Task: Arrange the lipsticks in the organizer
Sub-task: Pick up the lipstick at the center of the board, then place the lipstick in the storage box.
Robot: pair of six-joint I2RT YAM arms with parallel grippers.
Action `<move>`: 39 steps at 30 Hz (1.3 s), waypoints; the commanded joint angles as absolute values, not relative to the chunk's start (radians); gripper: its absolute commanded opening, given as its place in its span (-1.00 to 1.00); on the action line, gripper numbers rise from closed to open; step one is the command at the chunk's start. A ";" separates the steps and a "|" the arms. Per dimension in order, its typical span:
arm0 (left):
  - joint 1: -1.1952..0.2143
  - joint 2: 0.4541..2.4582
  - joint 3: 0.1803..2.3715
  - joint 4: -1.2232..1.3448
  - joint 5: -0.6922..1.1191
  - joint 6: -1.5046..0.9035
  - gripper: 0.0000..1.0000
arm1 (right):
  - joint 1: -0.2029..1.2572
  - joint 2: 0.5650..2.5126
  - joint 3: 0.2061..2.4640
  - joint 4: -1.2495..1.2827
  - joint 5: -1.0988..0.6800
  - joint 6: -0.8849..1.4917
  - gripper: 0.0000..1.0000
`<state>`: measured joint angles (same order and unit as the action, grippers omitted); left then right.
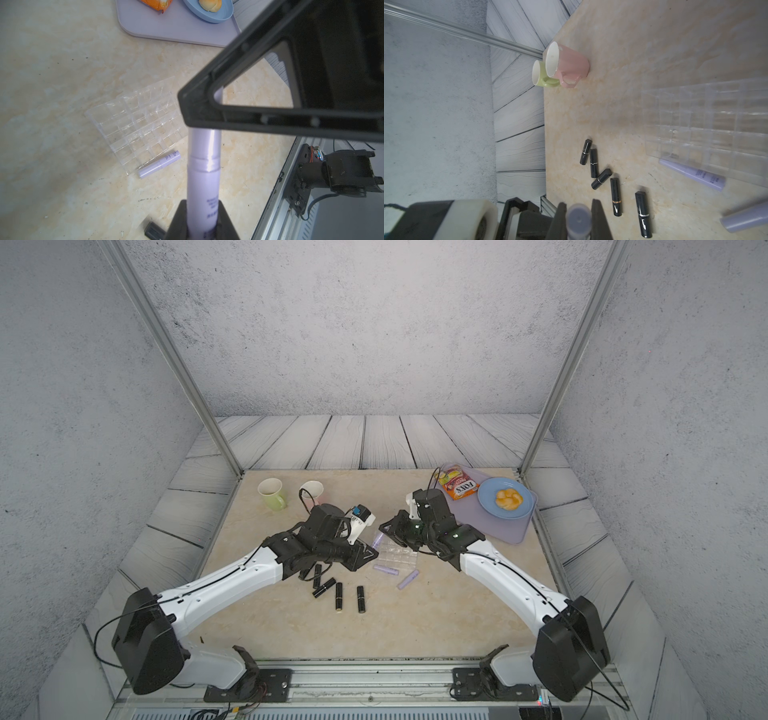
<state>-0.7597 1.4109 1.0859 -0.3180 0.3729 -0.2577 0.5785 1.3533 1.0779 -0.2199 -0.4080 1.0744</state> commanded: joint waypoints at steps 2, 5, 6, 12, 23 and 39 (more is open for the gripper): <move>-0.762 1.418 1.125 -0.355 0.335 -0.270 -0.38 | 0.580 1.335 1.070 -0.215 -0.348 1.059 -0.93; -0.728 1.389 1.151 -0.398 0.332 -0.332 0.11 | 0.573 1.327 1.080 -0.212 -0.300 1.031 -0.94; -0.703 1.369 1.147 -0.400 0.341 -0.352 0.26 | 0.567 1.320 1.081 -0.211 -0.270 1.014 -0.94; -0.482 1.233 1.038 -0.376 0.343 -0.488 0.46 | 0.555 1.262 1.019 -0.123 -0.006 0.830 -1.00; -0.281 1.325 0.980 -0.406 0.334 -0.588 0.42 | 0.639 1.399 0.947 0.130 0.348 0.405 -1.00; -0.212 1.359 0.943 -0.384 0.423 -0.580 0.39 | 0.828 1.698 0.976 0.433 0.517 0.291 -1.00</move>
<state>-0.2214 1.3621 0.9596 -0.3923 0.4030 -0.5823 0.8307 1.6939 0.9604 0.3302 0.4507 0.3138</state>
